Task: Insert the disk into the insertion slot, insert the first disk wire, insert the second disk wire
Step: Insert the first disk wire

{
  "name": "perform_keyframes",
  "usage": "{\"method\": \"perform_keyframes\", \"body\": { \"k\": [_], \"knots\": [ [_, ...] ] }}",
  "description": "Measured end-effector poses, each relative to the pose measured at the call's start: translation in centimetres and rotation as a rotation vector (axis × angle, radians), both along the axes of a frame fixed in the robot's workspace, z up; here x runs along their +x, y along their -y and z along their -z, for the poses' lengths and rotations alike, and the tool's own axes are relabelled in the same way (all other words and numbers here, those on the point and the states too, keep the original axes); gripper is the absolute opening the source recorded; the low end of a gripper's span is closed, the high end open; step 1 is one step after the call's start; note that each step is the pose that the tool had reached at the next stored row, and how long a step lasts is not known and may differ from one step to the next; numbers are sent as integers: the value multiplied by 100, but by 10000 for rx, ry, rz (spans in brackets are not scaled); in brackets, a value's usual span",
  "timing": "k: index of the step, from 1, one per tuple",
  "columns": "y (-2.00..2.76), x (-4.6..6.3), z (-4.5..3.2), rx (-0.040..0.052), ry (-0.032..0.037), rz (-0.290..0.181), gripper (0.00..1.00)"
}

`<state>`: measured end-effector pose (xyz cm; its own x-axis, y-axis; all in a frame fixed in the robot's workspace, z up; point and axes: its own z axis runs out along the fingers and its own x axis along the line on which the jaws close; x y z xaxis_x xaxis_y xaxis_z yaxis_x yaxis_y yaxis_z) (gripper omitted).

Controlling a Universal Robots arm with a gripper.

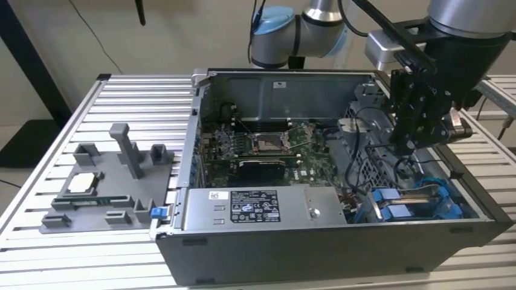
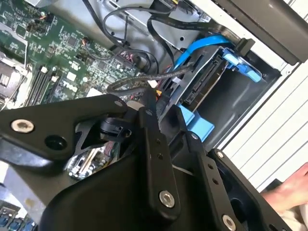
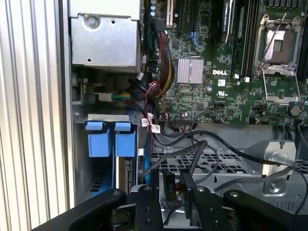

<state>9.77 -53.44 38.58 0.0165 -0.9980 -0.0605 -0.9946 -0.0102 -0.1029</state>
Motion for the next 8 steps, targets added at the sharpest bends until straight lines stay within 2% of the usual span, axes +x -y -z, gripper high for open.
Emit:
{"method": "perform_keyframes", "body": {
  "k": [2, 8],
  "knots": [
    [0, -1, 1, -18, 24, -41, 0],
    [-1, 2, 4, -24, 26, -85, 0]
  ]
}}
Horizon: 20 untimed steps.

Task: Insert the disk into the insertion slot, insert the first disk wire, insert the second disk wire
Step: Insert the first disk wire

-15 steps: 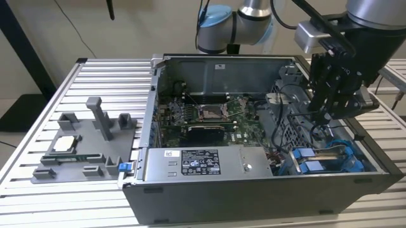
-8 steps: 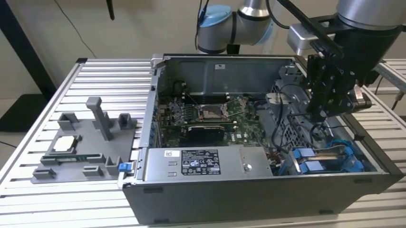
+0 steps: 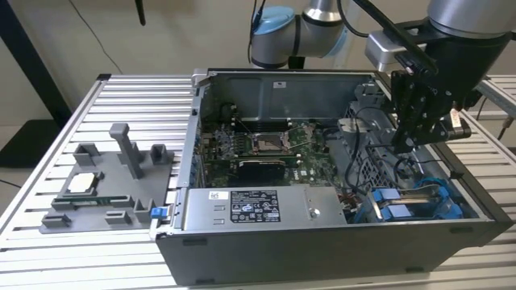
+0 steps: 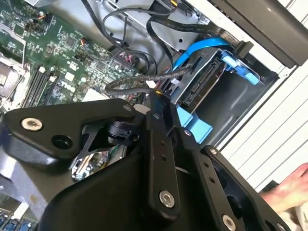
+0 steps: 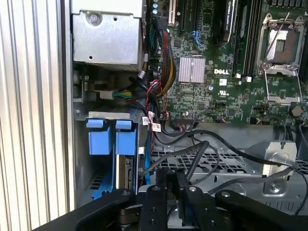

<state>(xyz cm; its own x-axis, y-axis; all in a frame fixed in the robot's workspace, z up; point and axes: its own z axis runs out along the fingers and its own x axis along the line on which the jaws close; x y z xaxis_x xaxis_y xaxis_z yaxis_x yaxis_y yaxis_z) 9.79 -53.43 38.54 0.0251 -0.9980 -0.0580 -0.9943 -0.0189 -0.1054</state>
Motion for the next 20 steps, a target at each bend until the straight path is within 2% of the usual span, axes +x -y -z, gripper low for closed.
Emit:
{"method": "perform_keyframes", "body": {
  "k": [11, 17, 20],
  "knots": [
    [15, 20, 5, 1, -17, 0, 0],
    [64, 80, 8, 0, -109, 0, 0],
    [92, 120, 10, 0, -181, 0, 0]
  ]
}}
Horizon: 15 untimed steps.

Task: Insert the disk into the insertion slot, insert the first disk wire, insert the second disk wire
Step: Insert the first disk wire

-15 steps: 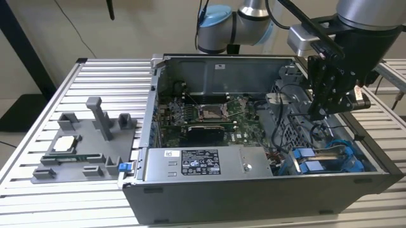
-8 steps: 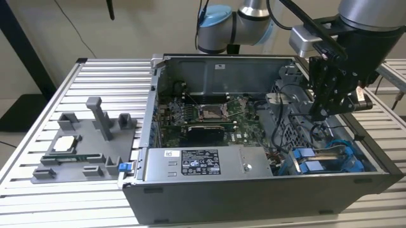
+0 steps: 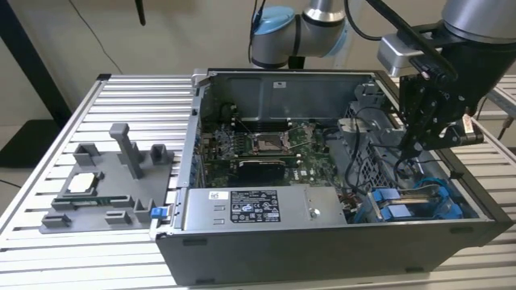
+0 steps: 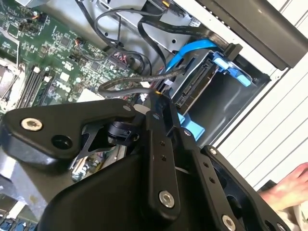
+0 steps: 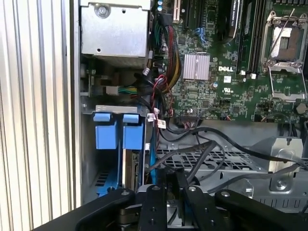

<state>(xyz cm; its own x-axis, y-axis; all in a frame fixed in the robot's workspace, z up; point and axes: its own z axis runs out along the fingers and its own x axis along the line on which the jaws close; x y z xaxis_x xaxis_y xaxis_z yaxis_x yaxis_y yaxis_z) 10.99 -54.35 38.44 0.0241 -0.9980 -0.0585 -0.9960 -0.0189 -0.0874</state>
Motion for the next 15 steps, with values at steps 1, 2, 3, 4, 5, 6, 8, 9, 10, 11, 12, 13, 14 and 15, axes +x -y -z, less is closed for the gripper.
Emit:
{"method": "perform_keyframes", "body": {
  "k": [1, 2, 3, 4, 5, 6, 8, 9, 10, 11, 12, 13, 14, 15],
  "knots": [
    [9, 13, 0, -1, -27, 1, 0],
    [18, 29, 0, -1, -64, 1, 0],
    [25, 44, 0, -1, -98, 0, 0],
    [31, 58, 0, -1, -131, -1, 0],
    [38, 70, 0, 0, -161, 0, 0],
    [44, 82, 0, -1, -191, 0, 0],
    [58, 100, 2, 0, -237, 0, 0],
    [67, 107, 3, -1, -258, -1, 0],
    [76, 114, 4, -1, -279, 0, 0],
    [87, 121, 5, -1, -307, 1, 0],
    [103, 129, 6, -1, -345, 2, 0],
    [118, 136, 7, 0, -380, 5, 0],
    [133, 140, 8, 0, -410, 10, 0],
    [149, 144, 9, -1, -438, 18, 0]
  ]
}}
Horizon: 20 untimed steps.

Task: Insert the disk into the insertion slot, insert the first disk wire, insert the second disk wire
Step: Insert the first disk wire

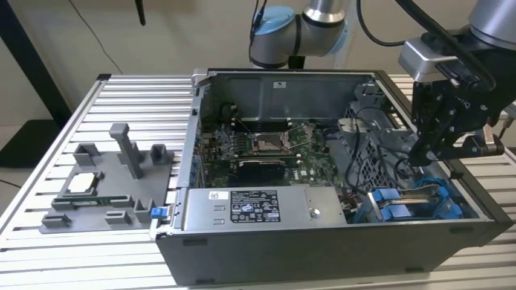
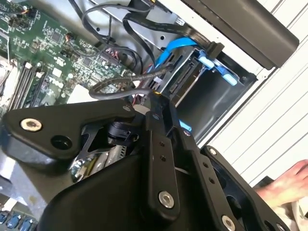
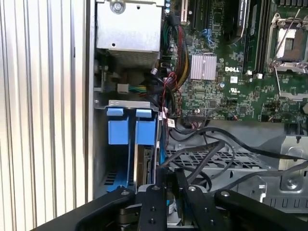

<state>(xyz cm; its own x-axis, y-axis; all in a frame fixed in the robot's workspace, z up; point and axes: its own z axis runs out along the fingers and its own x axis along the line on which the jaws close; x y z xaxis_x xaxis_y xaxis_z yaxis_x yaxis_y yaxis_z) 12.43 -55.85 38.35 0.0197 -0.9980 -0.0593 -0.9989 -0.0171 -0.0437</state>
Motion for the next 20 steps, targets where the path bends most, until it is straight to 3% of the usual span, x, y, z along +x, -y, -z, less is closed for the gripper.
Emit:
{"method": "perform_keyframes", "body": {
  "k": [10, 14, 20],
  "knots": [
    [144, 21, 11, 1, -112, 151, 0],
    [167, 35, 13, 2, -153, 222, 0],
    [167, 36, 13, 1, -154, 246, 0]
  ]
}}
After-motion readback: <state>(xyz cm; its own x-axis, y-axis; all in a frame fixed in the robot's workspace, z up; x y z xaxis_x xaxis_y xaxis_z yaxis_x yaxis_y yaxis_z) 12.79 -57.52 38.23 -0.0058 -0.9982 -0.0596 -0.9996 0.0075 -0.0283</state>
